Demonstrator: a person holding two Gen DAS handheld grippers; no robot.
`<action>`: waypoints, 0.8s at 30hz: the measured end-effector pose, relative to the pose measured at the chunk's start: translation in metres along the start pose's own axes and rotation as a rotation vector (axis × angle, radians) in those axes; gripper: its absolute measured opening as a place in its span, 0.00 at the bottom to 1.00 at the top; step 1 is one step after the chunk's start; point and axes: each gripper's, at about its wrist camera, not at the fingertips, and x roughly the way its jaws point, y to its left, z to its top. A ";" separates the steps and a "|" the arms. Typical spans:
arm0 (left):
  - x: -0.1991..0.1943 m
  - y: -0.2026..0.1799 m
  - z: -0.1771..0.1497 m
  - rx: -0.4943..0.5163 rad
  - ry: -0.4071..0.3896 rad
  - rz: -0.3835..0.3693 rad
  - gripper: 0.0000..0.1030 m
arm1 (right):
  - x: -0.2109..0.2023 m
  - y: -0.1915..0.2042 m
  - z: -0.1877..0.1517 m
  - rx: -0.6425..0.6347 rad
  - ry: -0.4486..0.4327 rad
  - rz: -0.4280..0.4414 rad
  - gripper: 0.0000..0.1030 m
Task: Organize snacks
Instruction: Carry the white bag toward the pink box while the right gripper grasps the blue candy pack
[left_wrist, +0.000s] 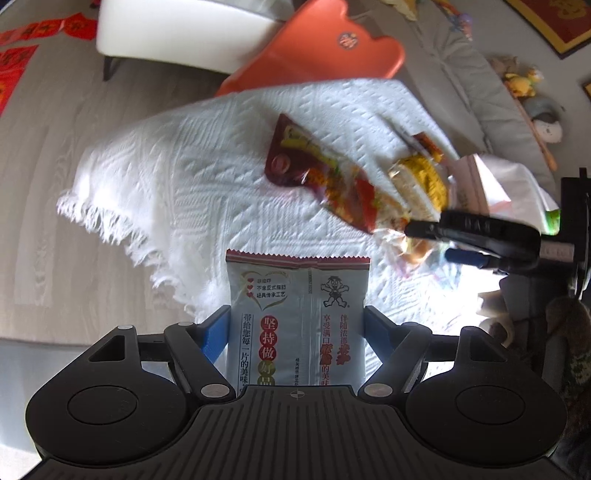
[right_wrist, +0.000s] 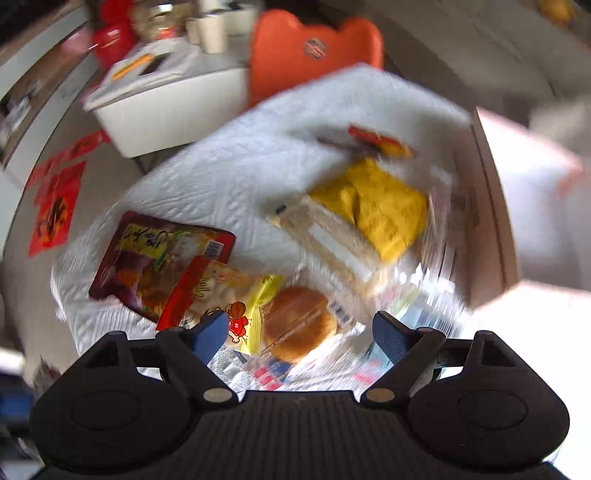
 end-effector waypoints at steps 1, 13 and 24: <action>0.002 -0.002 -0.003 -0.009 0.002 0.008 0.79 | 0.006 -0.005 -0.002 0.068 0.018 0.017 0.83; 0.014 -0.048 -0.016 -0.026 -0.020 0.068 0.79 | 0.023 0.003 -0.024 -0.163 -0.019 0.112 0.72; 0.047 -0.113 -0.027 -0.020 -0.041 0.062 0.79 | -0.040 -0.092 -0.082 -0.317 -0.068 0.069 0.71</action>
